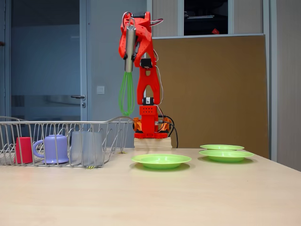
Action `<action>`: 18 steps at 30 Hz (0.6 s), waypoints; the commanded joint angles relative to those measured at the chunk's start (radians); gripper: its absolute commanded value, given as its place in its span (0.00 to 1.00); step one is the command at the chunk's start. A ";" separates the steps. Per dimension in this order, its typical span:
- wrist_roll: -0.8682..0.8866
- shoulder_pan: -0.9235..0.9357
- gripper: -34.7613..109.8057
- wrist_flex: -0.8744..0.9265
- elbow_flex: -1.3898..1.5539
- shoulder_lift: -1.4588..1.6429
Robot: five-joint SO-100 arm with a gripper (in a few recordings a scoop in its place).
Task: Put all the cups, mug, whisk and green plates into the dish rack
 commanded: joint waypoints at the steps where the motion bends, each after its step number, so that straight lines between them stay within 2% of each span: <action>1: 0.066 -0.025 0.24 0.031 -0.055 0.075; 4: 0.074 -0.018 0.24 0.041 -0.054 0.098; 9: -0.017 0.051 0.24 0.000 0.052 0.172; 12: -0.225 0.101 0.24 0.006 0.060 0.169; 18: -0.808 0.172 0.24 -0.044 0.155 0.133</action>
